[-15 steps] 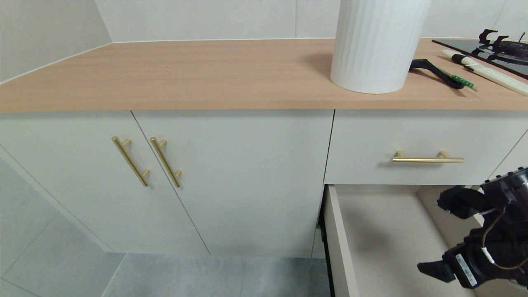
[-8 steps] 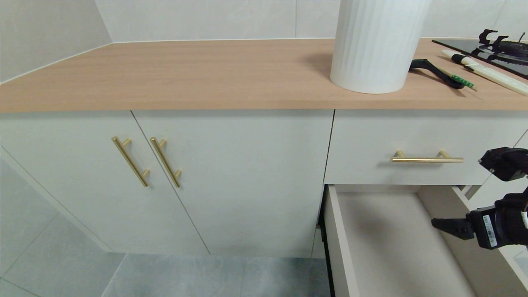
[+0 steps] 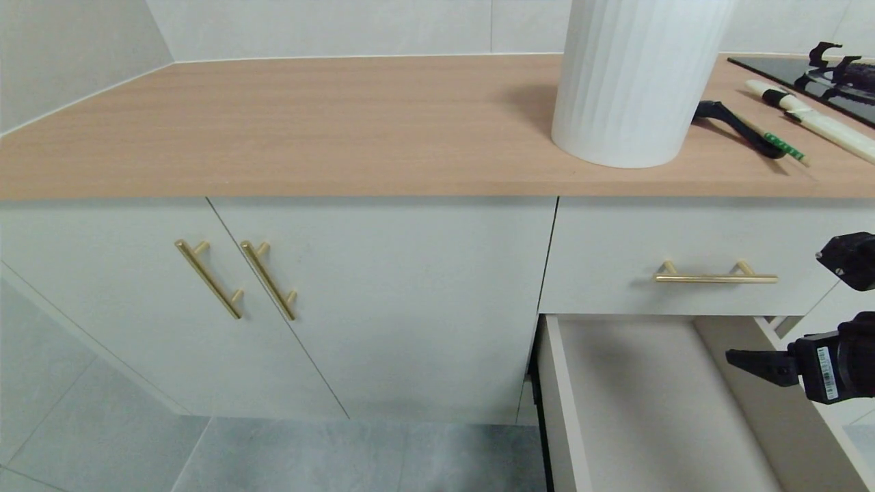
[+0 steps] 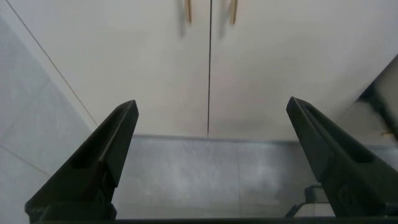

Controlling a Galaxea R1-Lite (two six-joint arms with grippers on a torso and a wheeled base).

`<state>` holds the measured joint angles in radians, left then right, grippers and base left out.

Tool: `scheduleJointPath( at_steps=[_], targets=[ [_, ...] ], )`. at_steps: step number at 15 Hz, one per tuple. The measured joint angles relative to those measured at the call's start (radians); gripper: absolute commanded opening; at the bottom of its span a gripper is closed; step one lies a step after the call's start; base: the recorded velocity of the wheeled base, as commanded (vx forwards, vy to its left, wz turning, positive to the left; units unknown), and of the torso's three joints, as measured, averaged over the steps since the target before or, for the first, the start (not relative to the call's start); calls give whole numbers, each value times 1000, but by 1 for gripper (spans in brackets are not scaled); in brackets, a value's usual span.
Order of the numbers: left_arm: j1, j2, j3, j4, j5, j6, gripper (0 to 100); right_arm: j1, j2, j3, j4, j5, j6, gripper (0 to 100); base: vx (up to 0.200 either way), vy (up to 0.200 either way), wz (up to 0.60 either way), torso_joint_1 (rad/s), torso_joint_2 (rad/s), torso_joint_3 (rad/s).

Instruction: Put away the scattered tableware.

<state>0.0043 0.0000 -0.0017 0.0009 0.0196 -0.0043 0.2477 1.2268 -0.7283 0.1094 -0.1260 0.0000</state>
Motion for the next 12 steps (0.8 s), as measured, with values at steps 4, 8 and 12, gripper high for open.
scheduleJointPath(
  at_steps=[4,8,12],
  targets=[
    [0,0,0,-2,0,0,100,0,-2,0,0,0,-1,100,0,0,0,68,-559,-260],
    [0,0,0,-1,0,0,100,0,-4,1,-2,0,-17,100,0,0,0,294,-428,-237],
    [0,0,0,-1,0,0,100,2,-13,-18,-8,-9,-35,100,0,0,0,54,-85,-44]
  ],
)
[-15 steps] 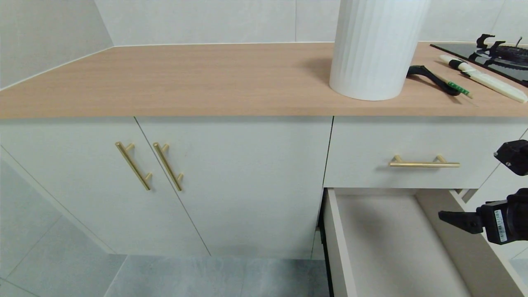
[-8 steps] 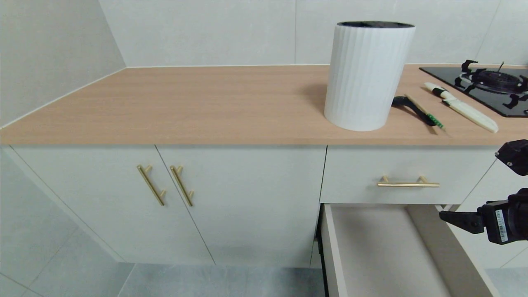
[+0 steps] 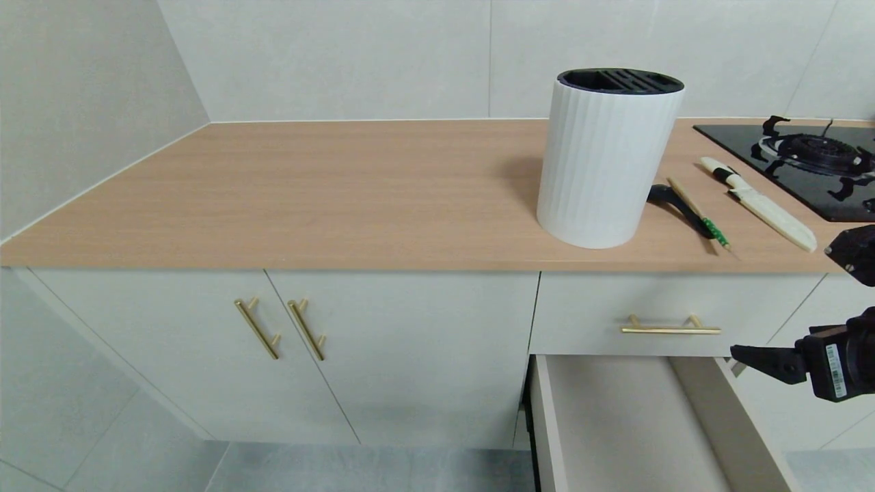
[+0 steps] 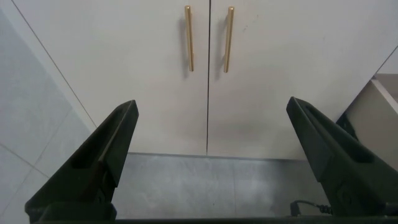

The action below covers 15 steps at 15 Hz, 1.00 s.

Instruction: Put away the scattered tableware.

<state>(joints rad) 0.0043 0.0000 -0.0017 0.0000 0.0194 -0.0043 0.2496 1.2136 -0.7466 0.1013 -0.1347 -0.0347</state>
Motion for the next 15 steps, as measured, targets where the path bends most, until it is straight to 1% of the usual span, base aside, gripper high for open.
scheduleJointPath(
  at_steps=[2,4,7,8,10,11,13,15],
  targets=[
    [0,0,0,0,0,0,100,1,-3,-76,16,-4,7,100,0,0,0,0,0,0],
    [0,0,0,0,0,0,100,2,1,-196,106,-5,44,100,0,0,0,0,0,0],
    [0,0,0,0,0,0,100,7,69,-420,270,-8,167,100,0,0,0,0,0,0],
    [0,0,0,0,0,0,100,9,104,-468,292,-12,207,100,0,0,0,0,0,0],
    [0,0,0,0,0,0,100,12,177,-514,300,-48,241,100,0,0,0,0,0,0],
    [0,0,0,0,0,0,100,13,215,-524,285,-86,265,100,0,0,0,0,0,0],
    [0,0,0,0,0,0,100,23,288,-534,211,-199,321,100,0,0,0,0,0,0],
    [0,0,0,0,0,0,100,36,338,-536,192,-229,339,100,0,0,0,0,0,0]
  ],
)
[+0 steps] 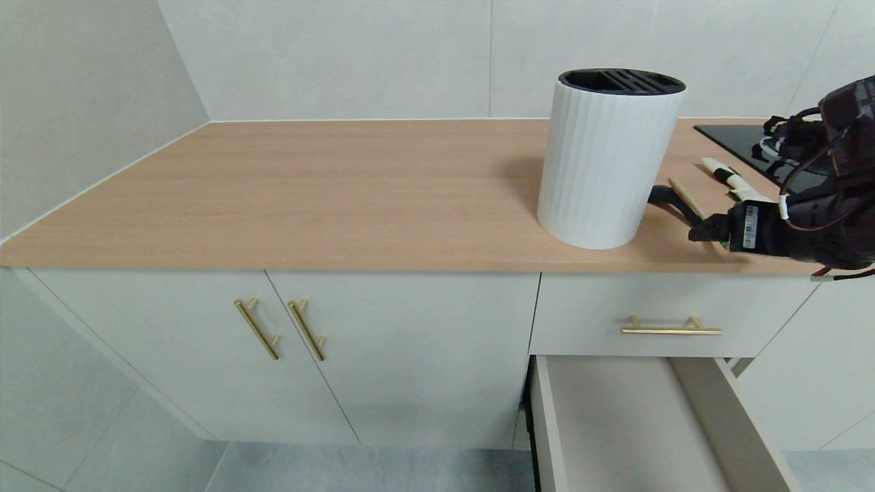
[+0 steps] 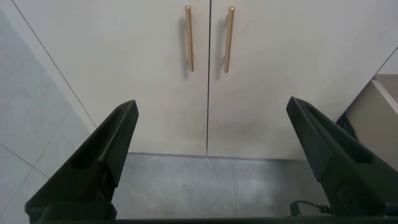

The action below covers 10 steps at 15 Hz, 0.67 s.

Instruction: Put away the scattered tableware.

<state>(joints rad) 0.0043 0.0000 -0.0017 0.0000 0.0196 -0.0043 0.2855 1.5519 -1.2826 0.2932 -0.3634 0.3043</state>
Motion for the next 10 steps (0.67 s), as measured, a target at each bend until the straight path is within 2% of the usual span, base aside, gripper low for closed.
scheduleJointPath(
  at_steps=[10],
  targets=[
    [0,0,0,0,0,0,100,-40,89,-3,-94,-8,11,100,0,0,0,0,0,0]
  ],
)
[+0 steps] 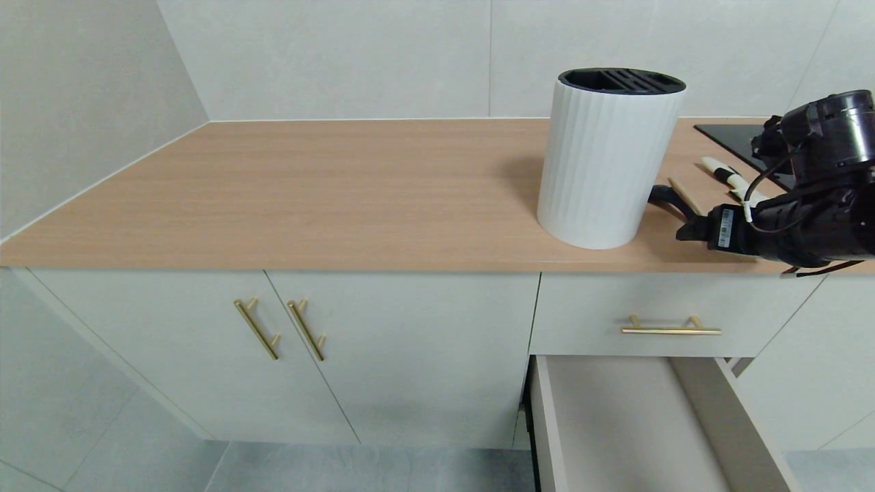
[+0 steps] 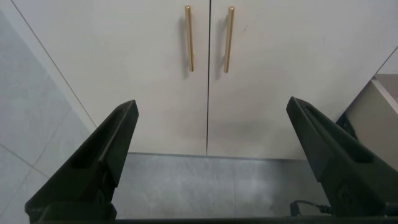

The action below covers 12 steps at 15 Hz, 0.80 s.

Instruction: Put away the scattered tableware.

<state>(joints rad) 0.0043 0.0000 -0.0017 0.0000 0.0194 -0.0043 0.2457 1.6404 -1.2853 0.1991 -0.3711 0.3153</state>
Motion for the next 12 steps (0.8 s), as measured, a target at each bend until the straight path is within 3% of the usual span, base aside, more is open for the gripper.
scheduleJointPath(
  at_steps=[1,2,8,12],
  targets=[
    [0,0,0,0,0,0,100,-8,6,0,-4,-4,-1,100,0,0,0,0,0,0],
    [0,0,0,0,0,0,100,-11,11,0,-6,-11,-1,0,0,0,0,0,0,0],
    [0,0,0,0,0,0,100,-15,10,1,-6,-28,-1,0,0,0,0,0,0,0],
    [0,0,0,0,0,0,100,-14,-117,4,41,-40,-2,0,0,0,0,0,0,0]
  ],
)
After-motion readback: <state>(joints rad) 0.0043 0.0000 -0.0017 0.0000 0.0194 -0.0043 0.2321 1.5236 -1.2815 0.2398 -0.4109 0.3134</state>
